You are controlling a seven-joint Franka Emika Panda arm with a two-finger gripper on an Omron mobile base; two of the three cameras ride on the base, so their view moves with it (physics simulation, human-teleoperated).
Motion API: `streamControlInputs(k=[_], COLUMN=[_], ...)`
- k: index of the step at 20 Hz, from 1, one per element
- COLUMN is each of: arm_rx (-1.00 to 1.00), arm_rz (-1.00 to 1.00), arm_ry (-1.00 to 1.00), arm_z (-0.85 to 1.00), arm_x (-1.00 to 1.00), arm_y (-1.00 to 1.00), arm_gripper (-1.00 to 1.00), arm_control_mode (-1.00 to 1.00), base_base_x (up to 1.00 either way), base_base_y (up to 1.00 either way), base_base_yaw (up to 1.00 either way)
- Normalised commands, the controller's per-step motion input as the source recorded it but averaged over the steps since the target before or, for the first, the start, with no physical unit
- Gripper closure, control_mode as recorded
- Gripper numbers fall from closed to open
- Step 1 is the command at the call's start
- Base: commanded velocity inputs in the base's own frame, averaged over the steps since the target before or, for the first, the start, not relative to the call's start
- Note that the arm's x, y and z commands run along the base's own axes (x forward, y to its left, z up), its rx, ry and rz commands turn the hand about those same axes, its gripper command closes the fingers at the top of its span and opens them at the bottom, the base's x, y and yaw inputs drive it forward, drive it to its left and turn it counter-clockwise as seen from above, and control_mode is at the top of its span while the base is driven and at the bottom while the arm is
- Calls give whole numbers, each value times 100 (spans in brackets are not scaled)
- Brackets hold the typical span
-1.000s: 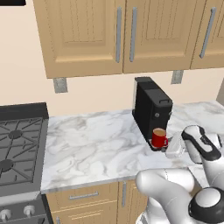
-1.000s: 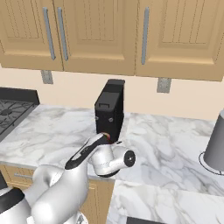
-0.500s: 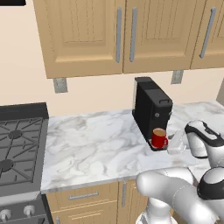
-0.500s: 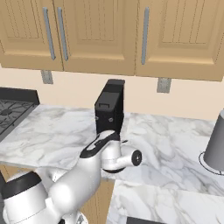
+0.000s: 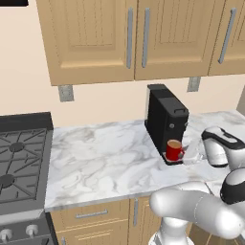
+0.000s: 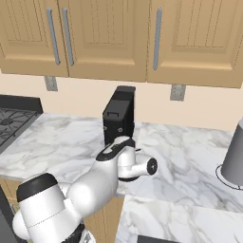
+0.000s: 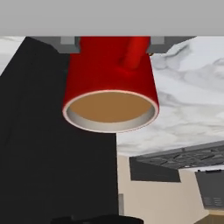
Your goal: Pick up the brewed coffee from the coffee machine and place it next to the breakfast plate on the dining counter.
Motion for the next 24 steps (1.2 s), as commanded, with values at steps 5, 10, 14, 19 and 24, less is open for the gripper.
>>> streamControlInputs(k=[5, 10, 14, 19, 24], arm_rx=[0, 0, 0, 0, 0], arm_rz=[0, 6, 10, 15, 17], arm_ry=[0, 0, 0, 0, 0], arm_z=[1, 27, 65, 85, 52], arm_x=[-34, -84, -74, -46, -34], arm_y=[0, 0, 0, 12, 43], arm_gripper=[100, 100, 100, 100, 100], arm_control_mode=[-100, -100, -100, -100, -100], base_base_x=[0, 0, 0, 0, 0], base_base_y=[0, 0, 0, 0, 0], base_base_yaw=[0, 0, 0, 0, 0])
